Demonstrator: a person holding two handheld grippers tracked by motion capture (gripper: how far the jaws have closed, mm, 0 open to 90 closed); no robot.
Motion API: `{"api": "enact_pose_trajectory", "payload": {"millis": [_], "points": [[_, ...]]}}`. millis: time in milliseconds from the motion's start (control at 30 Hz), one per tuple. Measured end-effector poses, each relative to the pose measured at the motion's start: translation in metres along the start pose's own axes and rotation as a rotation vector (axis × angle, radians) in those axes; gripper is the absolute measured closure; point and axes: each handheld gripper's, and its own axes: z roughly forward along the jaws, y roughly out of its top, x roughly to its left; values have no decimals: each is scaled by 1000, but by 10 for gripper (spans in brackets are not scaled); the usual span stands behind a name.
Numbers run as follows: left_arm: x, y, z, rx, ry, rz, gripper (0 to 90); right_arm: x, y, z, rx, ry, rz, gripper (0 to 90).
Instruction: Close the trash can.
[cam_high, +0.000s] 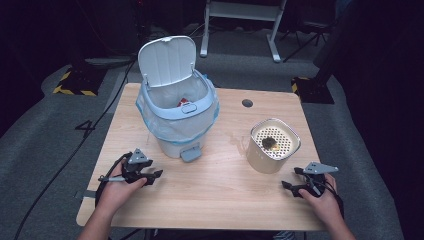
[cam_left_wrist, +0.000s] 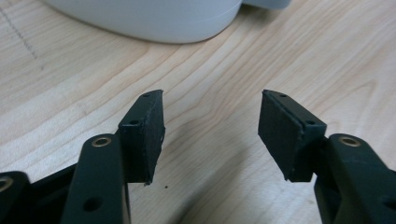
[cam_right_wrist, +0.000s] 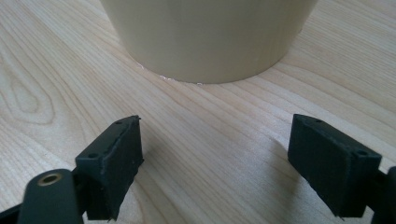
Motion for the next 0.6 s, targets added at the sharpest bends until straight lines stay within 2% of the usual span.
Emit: {"api": "enact_pose_trajectory", "payload": {"millis": [100, 233, 300, 467, 600], "points": [[1, 5, -10, -34, -19, 1, 459, 0, 0, 0, 0, -2, 1, 178], [4, 15, -29, -97, -34, -26, 535, 0, 0, 0, 0, -1, 1, 178], [5, 19, -39, -139, -51, -35, 537, 0, 0, 0, 0, 1, 2, 178], [8, 30, -60, -209, -82, -34, 572, 0, 0, 0, 0, 1, 1, 178], [10, 39, -73, -246, -75, -27, 584, 0, 0, 0, 0, 1, 2, 178]]}}
